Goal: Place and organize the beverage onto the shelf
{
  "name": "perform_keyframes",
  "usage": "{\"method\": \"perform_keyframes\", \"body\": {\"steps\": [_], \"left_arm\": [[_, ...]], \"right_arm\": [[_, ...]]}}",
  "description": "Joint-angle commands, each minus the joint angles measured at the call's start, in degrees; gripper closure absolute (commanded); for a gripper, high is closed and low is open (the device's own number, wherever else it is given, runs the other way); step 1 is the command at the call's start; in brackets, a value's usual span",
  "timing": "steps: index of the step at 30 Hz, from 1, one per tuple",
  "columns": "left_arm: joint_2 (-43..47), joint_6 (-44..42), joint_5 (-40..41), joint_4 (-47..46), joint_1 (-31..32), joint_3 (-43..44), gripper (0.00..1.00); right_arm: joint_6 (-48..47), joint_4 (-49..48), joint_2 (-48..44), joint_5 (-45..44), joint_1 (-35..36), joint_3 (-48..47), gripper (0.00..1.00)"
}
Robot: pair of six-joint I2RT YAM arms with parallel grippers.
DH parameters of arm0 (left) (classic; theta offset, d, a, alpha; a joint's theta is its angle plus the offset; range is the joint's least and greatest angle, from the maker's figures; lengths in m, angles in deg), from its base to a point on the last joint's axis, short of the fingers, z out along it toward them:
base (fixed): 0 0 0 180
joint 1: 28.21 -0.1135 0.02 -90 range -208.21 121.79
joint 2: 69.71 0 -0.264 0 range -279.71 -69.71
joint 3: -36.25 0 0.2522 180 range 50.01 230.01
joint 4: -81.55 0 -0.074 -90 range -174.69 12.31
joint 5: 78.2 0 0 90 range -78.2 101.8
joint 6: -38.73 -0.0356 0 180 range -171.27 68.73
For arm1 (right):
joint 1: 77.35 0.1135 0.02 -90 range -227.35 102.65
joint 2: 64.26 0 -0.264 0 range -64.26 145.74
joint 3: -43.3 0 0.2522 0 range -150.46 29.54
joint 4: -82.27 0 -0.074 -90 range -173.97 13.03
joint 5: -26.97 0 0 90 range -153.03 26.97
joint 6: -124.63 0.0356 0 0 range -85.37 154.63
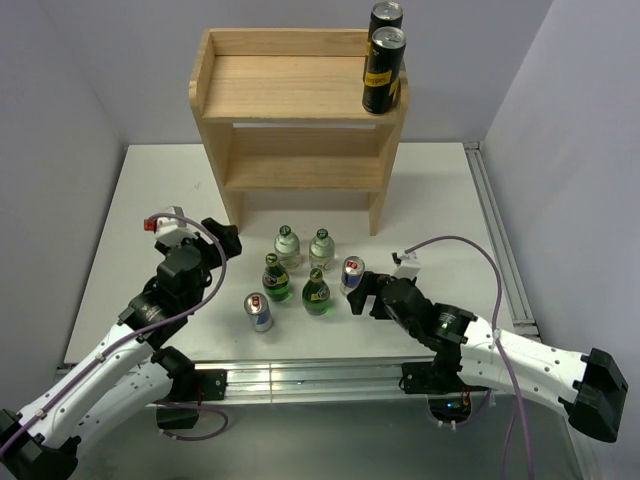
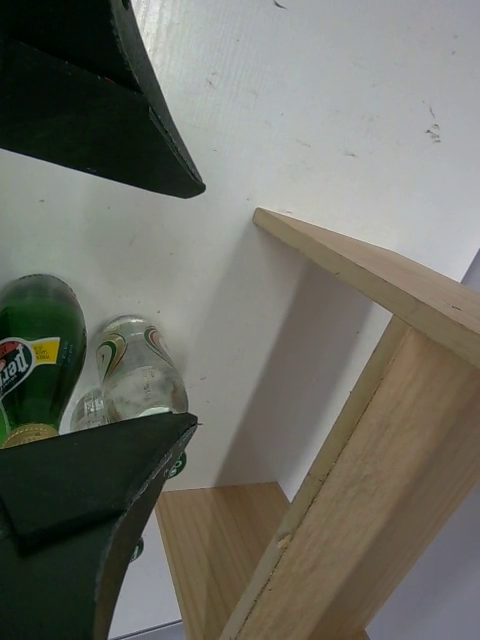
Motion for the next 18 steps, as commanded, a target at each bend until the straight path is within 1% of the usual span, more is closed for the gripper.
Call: {"method": "perform_keyframes", "body": {"steps": [1,5,6,9,10,12,13,18], "left_arm": [[1.8,-1.4,1.3,-3.4,0.3,-1.5,0.05],[2.9,-1.4,1.4,-5.2,0.3,-3.6,0.05],[3.0,-1.4,1.5,-5.8,0.3,-4.3,0.05],[3.1,-1.6,1.7,-7.0,0.4,-5.3,0.05],[3.2,-1.7,1.7,-7.2,0.4,-5.5,0.05],[3.3,-2.1,1.8,-7.5,0.4,-6.0,0.05],[3.4,-2.3,1.8,-7.9,0.4,-6.2,0.05],[4.7,-2.6,2.0,-9.8,0.4,-8.3,0.04]], "right_arm": [[-0.1,-13.3,0.6,-5.8,0.3,2.4,0.00],[-2.5,-18.8,7.2,-7.3,0.3,1.6,0.00],[-2.8,-19.9,11.1,-7.4,0.3,1.2,0.00],[-4.1,-25.2,17.7,-8.3,0.3,0.2,0.00],[-4.6,-27.8,19.1,-8.8,0.3,0.0,0.00],[-4.9,-30.1,22.4,-10.6,0.3,0.1,0.00],[-5.8,-32.9,23.3,-11.5,0.3,0.4,0.00],[-7.2,-39.7,27.2,-16.3,0.3,0.9,0.00]]}}
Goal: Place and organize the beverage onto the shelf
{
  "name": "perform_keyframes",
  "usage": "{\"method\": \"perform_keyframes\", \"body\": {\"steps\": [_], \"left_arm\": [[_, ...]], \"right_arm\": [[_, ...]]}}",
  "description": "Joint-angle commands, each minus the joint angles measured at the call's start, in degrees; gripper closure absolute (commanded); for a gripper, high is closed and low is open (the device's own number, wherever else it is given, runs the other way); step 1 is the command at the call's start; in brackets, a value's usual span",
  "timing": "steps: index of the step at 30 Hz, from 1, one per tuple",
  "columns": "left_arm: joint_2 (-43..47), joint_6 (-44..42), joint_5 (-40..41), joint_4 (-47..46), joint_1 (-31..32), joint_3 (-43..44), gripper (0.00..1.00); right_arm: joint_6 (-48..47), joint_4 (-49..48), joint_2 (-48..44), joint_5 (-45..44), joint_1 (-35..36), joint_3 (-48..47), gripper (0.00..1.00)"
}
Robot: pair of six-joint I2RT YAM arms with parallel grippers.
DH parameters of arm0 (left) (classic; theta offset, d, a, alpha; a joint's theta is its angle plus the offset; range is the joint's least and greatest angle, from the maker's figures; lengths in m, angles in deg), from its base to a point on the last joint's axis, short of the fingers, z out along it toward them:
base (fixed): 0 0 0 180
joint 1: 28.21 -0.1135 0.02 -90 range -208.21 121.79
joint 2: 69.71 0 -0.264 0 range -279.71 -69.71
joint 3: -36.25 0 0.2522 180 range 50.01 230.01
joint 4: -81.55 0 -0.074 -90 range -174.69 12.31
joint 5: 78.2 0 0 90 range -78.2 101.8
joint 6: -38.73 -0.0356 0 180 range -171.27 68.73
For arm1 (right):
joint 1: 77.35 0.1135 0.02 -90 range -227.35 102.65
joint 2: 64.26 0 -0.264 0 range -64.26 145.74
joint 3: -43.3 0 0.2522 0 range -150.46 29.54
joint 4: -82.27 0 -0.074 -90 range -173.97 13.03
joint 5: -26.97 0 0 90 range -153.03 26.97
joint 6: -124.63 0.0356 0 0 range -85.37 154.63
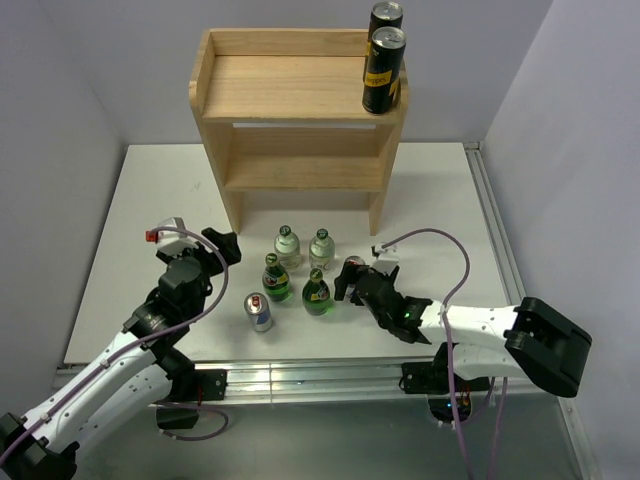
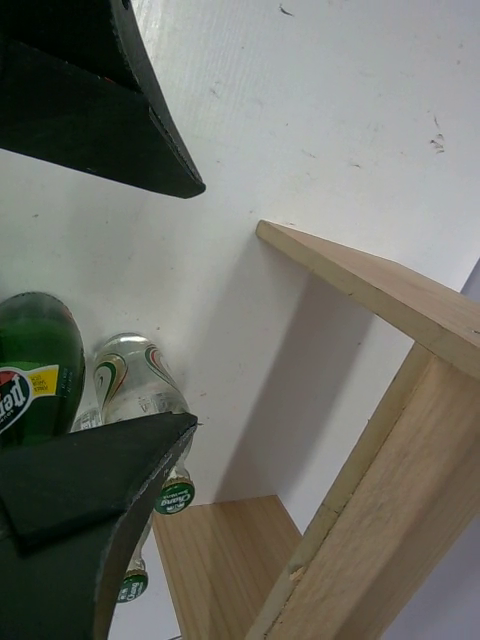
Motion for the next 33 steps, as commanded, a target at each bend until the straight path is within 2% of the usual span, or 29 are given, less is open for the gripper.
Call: {"method": "perform_keyframes", "body": {"steps": [1,10,13,16,17,19,20,22,24,25,28,33], "left_arm": [[1.4,-1.5,0.8,-4.0,0.2,-1.4,0.04],[0.3,-2.1,0.6,-6.1,0.2,-2.5,0.04],[0.4,-2.2,0.6,-6.3,0.2,-3.0,0.04],[0.4,-2.2,0.5,-6.4,0.2,-3.3,0.04],[0.4,-2.2,0.4,-6.4,0.3,-3.6,0.04],[0.4,-2.1,0.5,-6.5,0.2,-3.6,0.04],[0.3,-2.1,0.6,-6.5,0.3,-3.6,0.04],[0.2,-2.1,0.7,-6.5,0.2,-3.6,0.04],[0.1,-2.2,0.8,-6.5,0.2,-3.7,0.04],[0.0,-2.2,0.8,-6.5,0.2,-3.7,0.04],[0.0,-2.1,0.9,-6.3,0.2,-3.6,0.04],[0.7,-2.1,1.0,-5.8,0.3,-3.7,0.04]], "right_arm": [[-1.9,-10.4,1.8,-7.2,0.3,-0.8,0.00],[-4.0,-20.6,9.6,-13.2,1.4,0.1,0.02],[-4.0,-21.2,12.5,-14.4,1.6,-0.7,0.05],[-4.0,-22.2,14.8,-15.3,1.6,-1.1,0.19],[-3.8,-22.0,15.8,-15.5,1.6,-1.1,0.30],[-3.2,-21.4,16.6,-16.9,1.7,-1.7,0.40],[-3.2,-21.4,17.1,-17.1,1.9,-1.8,0.49],[-3.6,-21.6,17.4,-17.5,2.1,-1.8,0.58],[-3.7,-20.9,17.2,-17.6,2.3,-2.4,0.79],[-3.7,-19.2,16.8,-17.8,2.3,-2.8,0.93],[-2.8,-13.3,15.0,-19.7,3.3,-4.7,0.99],[-2.3,3.3,6.2,-25.3,6.0,-11.0,1.00]]}}
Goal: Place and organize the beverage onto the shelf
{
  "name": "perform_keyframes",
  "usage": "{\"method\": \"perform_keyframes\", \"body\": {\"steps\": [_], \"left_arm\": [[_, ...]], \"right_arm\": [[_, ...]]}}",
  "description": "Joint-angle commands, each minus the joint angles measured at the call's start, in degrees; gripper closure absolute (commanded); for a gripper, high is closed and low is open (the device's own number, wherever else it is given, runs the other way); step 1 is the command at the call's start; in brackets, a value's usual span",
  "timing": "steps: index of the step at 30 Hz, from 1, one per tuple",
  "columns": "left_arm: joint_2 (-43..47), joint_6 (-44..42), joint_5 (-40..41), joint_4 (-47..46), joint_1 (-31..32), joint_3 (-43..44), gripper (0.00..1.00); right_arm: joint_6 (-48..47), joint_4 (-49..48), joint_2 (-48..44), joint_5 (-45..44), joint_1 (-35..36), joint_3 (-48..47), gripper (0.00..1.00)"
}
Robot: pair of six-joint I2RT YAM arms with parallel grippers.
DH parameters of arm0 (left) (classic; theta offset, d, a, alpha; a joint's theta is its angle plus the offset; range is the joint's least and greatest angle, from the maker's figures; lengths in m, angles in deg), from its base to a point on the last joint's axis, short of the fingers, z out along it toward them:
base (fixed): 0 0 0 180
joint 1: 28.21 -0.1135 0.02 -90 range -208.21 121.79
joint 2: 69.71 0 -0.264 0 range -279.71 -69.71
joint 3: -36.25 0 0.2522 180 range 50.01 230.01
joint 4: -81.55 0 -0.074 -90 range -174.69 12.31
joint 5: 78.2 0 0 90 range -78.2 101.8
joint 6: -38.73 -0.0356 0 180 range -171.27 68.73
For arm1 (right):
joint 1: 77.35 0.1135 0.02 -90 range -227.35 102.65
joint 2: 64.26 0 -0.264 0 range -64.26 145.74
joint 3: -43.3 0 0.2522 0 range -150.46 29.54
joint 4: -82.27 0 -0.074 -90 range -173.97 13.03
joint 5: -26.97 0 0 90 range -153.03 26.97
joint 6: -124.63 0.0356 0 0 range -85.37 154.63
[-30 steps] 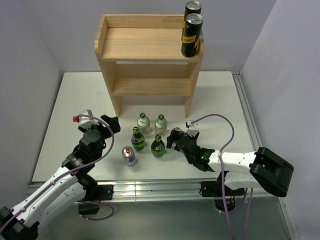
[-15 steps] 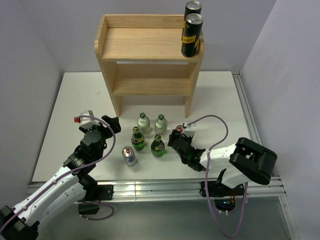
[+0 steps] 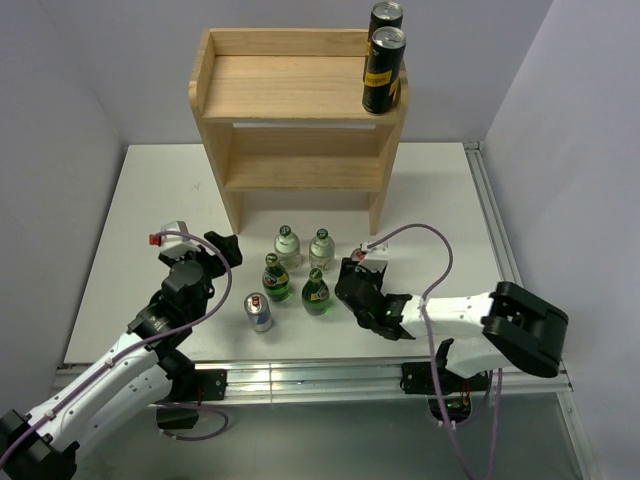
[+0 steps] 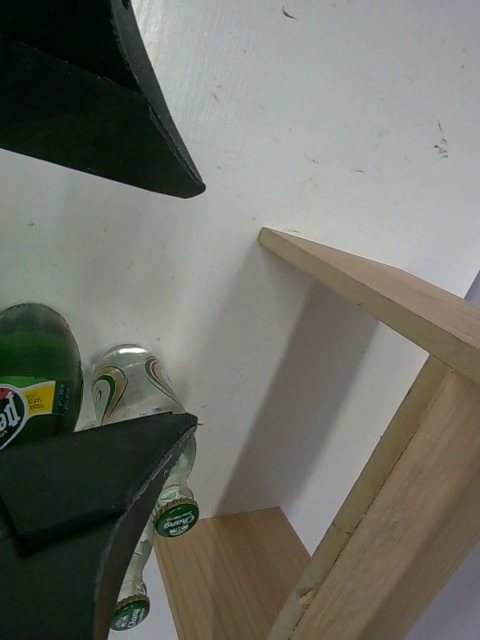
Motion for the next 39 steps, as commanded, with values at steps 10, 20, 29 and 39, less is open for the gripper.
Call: {"method": "perform_keyframes", "body": {"steps": [10,20,29,39], "left_arm": [[1.3,-0.8,0.1,-1.3,0.2,0.2,0.03],[1.7,-1.0,-0.7,-0.8,0.3,0.3,0.02],[2.4,-1.4,-0.5,-0.5,0.2,0.3,0.02],[2.2,-1.6,-0.4,-0.6,0.3,0.3,0.02]], "right_arm": [[-15.2,17.6,-15.8,-11.4,1.8,-22.2,1.00],[-27.7,13.8,-6.9,4.9,-12.8,-39.2,1.00],[-29.5,13.9,4.2,11.7,-23.2,-49.2,1.00],[-30.9,12.7,12.1,11.8,-25.9,-56.0,1.00]]}}
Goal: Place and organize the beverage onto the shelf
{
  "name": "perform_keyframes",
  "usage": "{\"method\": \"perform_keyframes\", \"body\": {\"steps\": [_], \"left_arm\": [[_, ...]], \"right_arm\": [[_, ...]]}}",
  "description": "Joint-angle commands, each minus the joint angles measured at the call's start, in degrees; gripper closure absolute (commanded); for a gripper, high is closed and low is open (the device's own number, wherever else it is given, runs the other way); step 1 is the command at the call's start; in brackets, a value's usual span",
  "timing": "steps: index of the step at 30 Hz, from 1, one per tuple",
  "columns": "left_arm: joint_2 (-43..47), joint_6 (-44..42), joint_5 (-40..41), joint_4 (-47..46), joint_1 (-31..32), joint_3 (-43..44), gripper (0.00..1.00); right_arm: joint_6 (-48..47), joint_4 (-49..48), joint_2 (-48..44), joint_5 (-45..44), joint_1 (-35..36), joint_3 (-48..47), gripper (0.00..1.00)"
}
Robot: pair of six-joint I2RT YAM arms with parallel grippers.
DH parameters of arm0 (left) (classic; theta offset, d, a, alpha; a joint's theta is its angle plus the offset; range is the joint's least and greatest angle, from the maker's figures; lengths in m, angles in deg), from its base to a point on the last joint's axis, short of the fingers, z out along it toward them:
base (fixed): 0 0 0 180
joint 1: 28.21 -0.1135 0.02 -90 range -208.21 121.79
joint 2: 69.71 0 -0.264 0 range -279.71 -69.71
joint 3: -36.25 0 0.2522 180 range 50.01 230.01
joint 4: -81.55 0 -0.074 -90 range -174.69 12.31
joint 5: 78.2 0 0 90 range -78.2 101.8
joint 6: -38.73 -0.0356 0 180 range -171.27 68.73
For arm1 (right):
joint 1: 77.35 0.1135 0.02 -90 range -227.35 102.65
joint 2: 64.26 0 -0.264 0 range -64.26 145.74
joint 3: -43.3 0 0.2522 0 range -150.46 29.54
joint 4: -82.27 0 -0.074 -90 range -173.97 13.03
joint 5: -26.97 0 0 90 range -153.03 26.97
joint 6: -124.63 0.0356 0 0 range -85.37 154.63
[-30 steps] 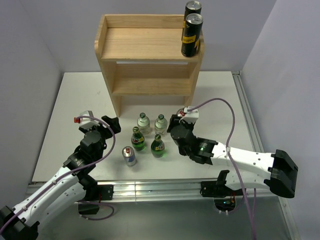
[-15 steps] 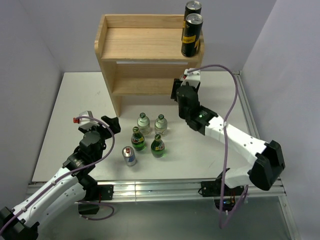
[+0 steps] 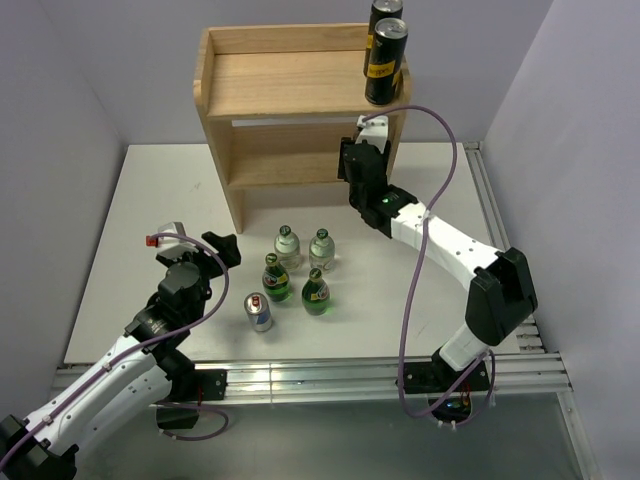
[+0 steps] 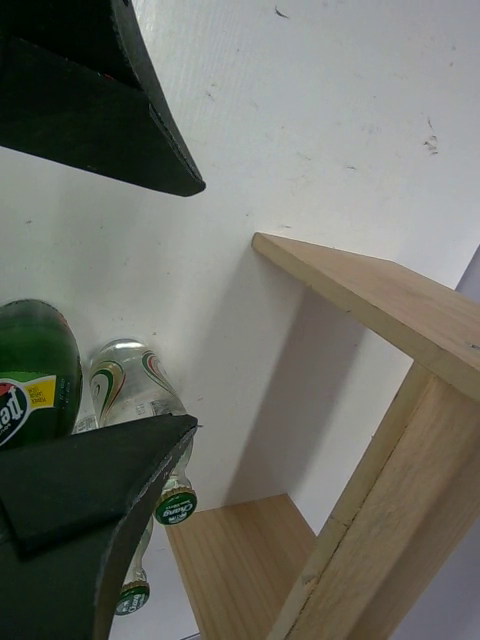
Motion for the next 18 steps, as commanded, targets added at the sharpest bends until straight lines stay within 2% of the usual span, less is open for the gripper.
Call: {"method": "perform_keyframes", "body": {"steps": [1,9,11,12,14,15,16,18], "left_arm": [[0.3,-1.0,-0.2,-0.8,0.3,0.4,0.02],[0.5,-1.0,-0.3,-0.8,0.3,0.3,0.02],[0.5,-0.9,-0.4,-0.8,0.2,0.3,0.02],[0.7,-0.9,-0.4,-0.8,0.2,0.2,0.02],[0.9,-0.9,-0.4,-0.7,0.3,0.2,0.02],[1.0,-0.8,-0.4,-0.7,0.2,0.3,0.02],[1.0,-0.8,-0.4,-0.7,0.2,0.2,0.02],[1.0,-0.8,-0.2,-0.7,0.2,0.2,0.02]], "right_arm": [[-2.3,-5.0,0.9,0.4,-1.5,-6.4,1.00],[-2.3,-6.9,2.1,-3.3,-1.6,-5.7,0.98],[-1.7,-6.8,2.3,-4.3,-1.6,-5.5,0.82],[-1.6,-7.0,2.3,-4.6,-1.6,-5.3,0.54],[-1.4,-7.1,2.4,-4.9,-1.6,-4.9,0.38],[-1.2,-7.2,2.5,-5.3,-1.6,-4.8,0.23],[-1.6,-7.4,2.4,-5.4,-1.6,-4.3,0.17],[-1.6,-8.2,2.5,-5.7,-1.6,-4.0,0.15]]}}
